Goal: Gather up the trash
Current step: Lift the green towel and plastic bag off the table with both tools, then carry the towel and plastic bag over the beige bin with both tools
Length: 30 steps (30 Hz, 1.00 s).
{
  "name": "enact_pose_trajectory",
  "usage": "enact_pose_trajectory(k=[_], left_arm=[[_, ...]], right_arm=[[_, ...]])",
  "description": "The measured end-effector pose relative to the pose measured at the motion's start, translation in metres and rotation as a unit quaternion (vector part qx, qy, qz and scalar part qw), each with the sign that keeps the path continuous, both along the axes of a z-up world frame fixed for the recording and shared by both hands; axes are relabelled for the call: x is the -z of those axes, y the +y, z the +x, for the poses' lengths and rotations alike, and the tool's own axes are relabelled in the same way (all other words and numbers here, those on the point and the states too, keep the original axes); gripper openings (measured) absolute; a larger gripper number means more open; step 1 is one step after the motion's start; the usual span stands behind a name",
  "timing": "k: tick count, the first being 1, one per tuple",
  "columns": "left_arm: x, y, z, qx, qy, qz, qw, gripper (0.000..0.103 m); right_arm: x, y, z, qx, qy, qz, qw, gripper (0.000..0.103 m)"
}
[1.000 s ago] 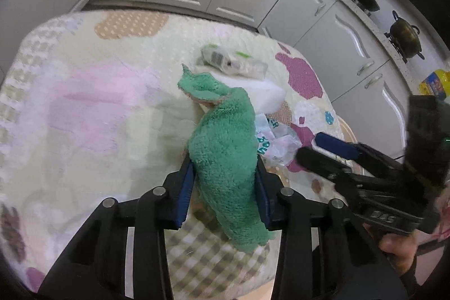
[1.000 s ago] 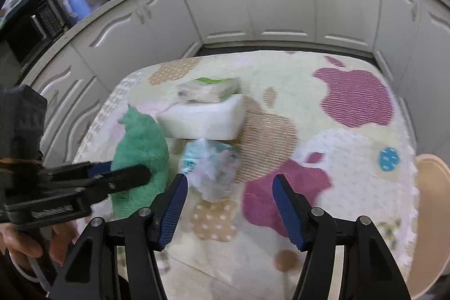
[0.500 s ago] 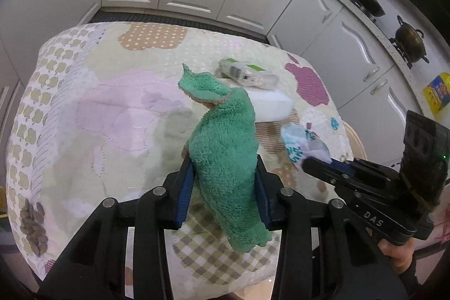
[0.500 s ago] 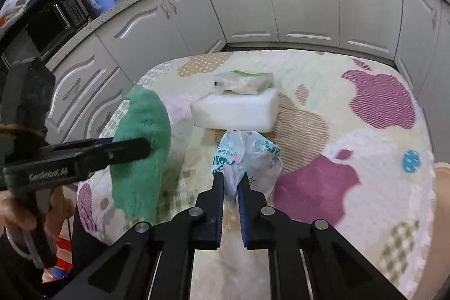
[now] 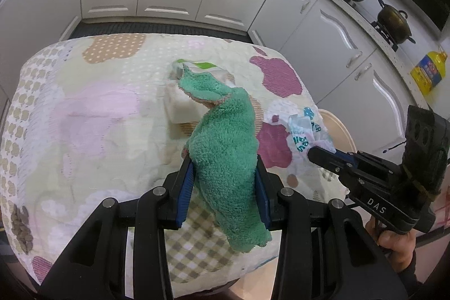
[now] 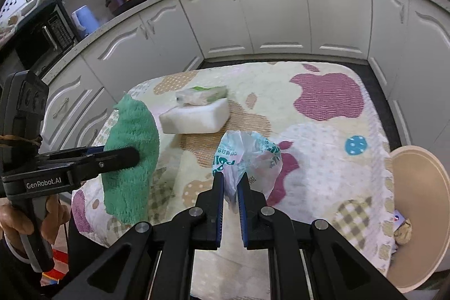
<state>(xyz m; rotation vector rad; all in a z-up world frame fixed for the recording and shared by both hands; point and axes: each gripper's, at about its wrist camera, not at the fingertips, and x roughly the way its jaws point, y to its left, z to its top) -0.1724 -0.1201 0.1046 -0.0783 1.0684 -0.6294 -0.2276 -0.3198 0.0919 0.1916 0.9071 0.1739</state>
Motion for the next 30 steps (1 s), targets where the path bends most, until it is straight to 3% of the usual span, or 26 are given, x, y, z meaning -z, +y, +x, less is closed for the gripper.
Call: enact_pose_trajectory(k=[14,30], left_arm=[[-0.008,-0.059,-0.011,0.048,-0.015,0.007,0.9987,0.037],[-0.017,-0.16,-0.028,0.125,-0.029,0.008,0.9917,0.037]], right_arm=[[-0.012,-0.051,-0.025,0.06,-0.01,-0.017,0.998,0.009],[-0.024,-0.136,-0.069,0.155,-0.014,-0.032,0.987,0.009]])
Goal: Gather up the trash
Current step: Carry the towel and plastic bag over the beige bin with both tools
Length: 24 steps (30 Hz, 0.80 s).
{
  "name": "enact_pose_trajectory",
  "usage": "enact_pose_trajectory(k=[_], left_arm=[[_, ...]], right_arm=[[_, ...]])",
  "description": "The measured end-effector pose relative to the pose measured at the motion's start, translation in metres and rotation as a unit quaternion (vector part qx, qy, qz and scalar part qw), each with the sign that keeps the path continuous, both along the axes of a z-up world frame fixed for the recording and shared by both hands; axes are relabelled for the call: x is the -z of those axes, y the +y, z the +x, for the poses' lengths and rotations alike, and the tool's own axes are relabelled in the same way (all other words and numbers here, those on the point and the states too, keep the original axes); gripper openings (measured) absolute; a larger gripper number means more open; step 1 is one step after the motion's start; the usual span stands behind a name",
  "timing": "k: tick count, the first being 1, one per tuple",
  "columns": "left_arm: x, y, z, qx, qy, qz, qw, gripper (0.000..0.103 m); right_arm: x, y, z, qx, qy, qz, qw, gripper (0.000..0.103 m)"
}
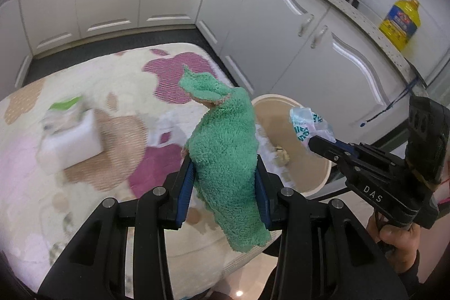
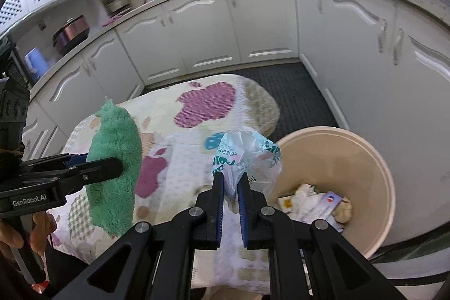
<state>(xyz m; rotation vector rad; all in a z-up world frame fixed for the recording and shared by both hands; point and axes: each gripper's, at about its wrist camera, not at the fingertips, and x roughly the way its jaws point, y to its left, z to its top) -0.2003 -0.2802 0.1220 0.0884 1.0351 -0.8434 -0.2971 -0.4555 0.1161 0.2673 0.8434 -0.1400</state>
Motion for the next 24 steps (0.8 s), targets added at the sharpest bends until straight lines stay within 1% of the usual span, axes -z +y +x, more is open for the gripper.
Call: enact_pose_trajectory(k=[6,12,19,24], left_arm=[[0.002,-0.036,-0.003,0.025,0.011,-0.007,0.9996,0.037],[0.005,-0.073,-0.005,0.049,0.011,-0.007,0.9987,0.037],[0.013,-0.11,-0.003,0.058,0.014,-0.003,0.9982,0.037],[0.017,-0.128,-0.007,0.069,0.009,-0.004,0.9976,0.037]], right_arm=[[0.001,-0.027,-0.015,0.031,0.002,0.002,1.0,0.009],[0.007,-0.053,-0.024,0.059,0.007,0.008,0.998,0.009],[0.013,-0.076,-0.03,0.089,0.015,0.013,0.996,0.009],[0.016,-0.085,-0.032,0.101,0.02,0.005,0.995,0.009]])
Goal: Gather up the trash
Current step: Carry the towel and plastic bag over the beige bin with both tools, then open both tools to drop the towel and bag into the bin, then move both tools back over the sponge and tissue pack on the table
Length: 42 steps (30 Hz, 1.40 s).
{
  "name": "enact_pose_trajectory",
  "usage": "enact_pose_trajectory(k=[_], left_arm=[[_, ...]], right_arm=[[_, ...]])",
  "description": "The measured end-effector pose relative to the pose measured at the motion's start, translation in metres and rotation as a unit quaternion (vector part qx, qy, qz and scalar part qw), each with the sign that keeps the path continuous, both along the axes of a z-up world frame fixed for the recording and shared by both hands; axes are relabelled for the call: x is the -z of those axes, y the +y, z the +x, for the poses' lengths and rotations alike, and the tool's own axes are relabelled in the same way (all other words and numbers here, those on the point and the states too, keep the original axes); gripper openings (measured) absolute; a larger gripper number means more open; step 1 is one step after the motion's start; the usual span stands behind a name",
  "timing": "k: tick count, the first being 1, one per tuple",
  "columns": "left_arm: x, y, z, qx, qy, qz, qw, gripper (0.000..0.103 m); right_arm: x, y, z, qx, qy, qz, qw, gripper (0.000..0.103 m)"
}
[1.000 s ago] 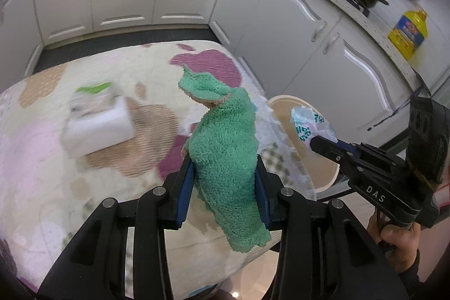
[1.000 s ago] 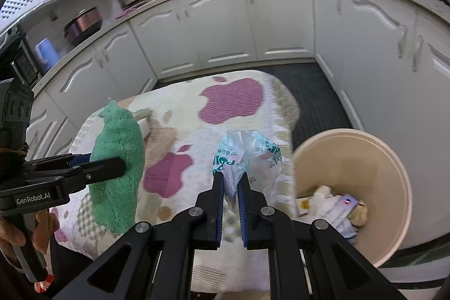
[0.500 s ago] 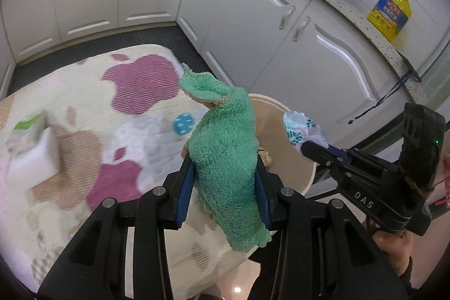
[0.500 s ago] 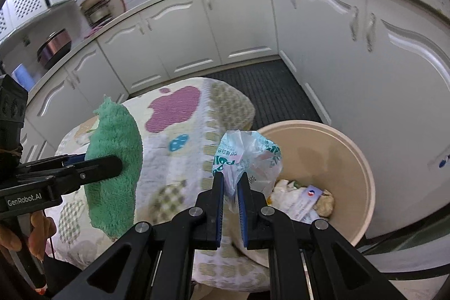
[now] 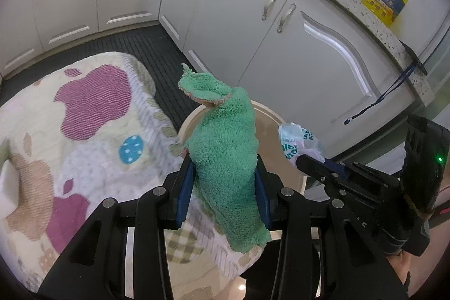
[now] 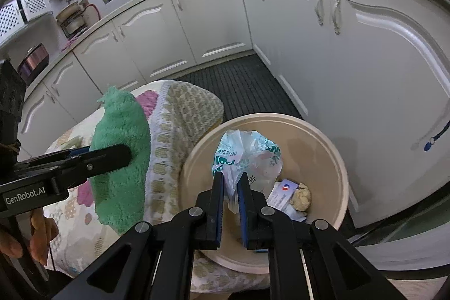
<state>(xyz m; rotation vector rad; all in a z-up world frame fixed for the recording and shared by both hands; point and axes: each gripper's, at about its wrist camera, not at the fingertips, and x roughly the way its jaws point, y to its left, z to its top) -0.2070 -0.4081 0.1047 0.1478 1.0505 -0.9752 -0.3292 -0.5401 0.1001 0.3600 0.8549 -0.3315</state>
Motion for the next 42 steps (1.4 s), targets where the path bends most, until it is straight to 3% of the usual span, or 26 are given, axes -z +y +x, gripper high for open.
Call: enact_pose_trajectory(k=[21,25,26,27,29,30,35,42], left_arm=[[0.023,-0.036,0.008,0.006,0.008,0.001,1.0,0.037],[0.027,-0.041,0.009,0.007,0.006,-0.002,1.0,0.041],[0.028,-0.042,0.008,0.008,0.005,-0.004,0.9999,0.043],[0.028,-0.042,0.008,0.009,0.004,-0.004,0.9999,0.049],[0.029,-0.042,0.008,0.009,0.001,-0.003,1.0,0.064],[0.029,-0.041,0.007,0.01,0.0,-0.006,0.9999,0.068],[0.027,-0.032,0.009,0.009,0.005,-0.008,0.9999,0.068],[0.017,-0.006,0.007,-0.008,-0.025,-0.001,0.9997,0.068]], right_arm=[[0.019,-0.028,0.001,0.031,0.02,0.008,0.999,0.009],[0.023,-0.031,0.006,0.042,0.022,0.002,0.999,0.01],[0.025,-0.034,0.007,0.05,0.028,0.004,0.998,0.018],[0.026,-0.035,0.007,0.056,0.031,0.006,0.998,0.042],[0.028,-0.039,0.006,0.066,0.026,0.019,0.997,0.059],[0.028,-0.041,0.004,0.069,0.018,0.022,0.997,0.059],[0.025,-0.041,0.0,0.075,0.014,0.022,0.997,0.059],[0.021,-0.028,0.003,0.062,0.015,0.01,0.998,0.059]])
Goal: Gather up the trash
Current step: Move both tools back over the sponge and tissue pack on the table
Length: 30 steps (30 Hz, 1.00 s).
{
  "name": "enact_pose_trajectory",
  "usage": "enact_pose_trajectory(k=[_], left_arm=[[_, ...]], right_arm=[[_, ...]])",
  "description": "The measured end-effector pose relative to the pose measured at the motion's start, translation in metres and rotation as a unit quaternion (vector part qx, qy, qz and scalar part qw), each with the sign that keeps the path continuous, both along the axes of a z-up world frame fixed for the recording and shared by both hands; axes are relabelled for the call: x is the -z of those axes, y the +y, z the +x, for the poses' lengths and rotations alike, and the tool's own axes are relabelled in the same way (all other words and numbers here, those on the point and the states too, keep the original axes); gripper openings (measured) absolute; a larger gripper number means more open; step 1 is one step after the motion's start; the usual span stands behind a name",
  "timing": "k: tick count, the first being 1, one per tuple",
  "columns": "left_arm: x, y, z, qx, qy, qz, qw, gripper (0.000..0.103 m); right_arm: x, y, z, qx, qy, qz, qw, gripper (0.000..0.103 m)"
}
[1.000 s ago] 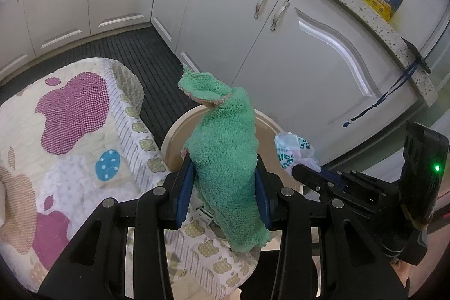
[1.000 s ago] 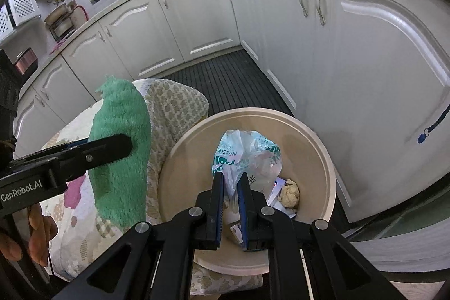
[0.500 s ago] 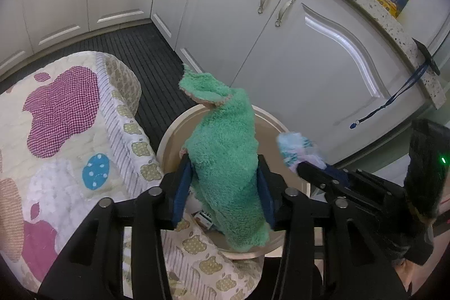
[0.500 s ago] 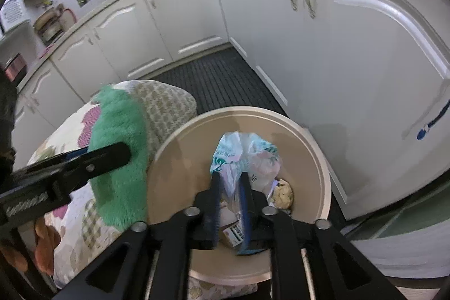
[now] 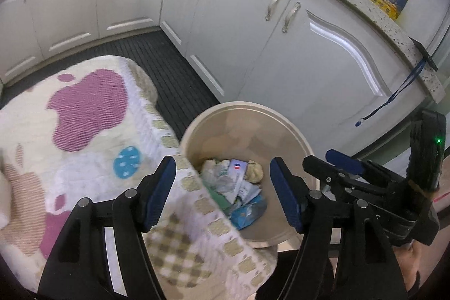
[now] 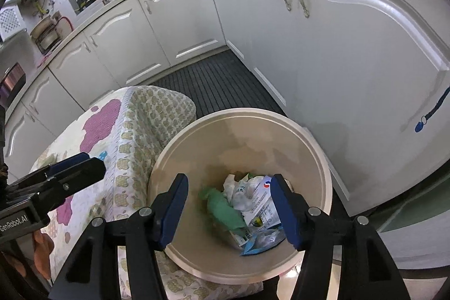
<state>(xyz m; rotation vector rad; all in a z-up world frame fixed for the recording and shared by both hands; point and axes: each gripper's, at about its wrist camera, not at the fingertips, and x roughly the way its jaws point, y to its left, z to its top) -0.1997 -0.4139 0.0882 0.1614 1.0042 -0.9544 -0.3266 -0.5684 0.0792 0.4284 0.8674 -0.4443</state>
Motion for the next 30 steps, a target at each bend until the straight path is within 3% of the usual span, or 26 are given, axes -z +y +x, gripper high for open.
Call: enact_pose_trajectory(k=[16,24,30], left_arm=[[-0.02,0.088,0.005,-0.045,-0.023,0.001,0.9987,0.068],[-0.025,0.165,0.039,-0.105,-0.006,0.017,0.9943,0.068],[-0.023,0.232,0.087,-0.18,0.018,0.031,0.9829,0.076]], right_arm=[[-0.004,0.064,0.033,-0.07,0.002,0.0,0.998,0.059],[-0.002,0.109,0.064,-0.12,0.004,0.013,0.993,0.059],[0.001,0.143,0.088,-0.159,0.007,0.016,0.987,0.059]])
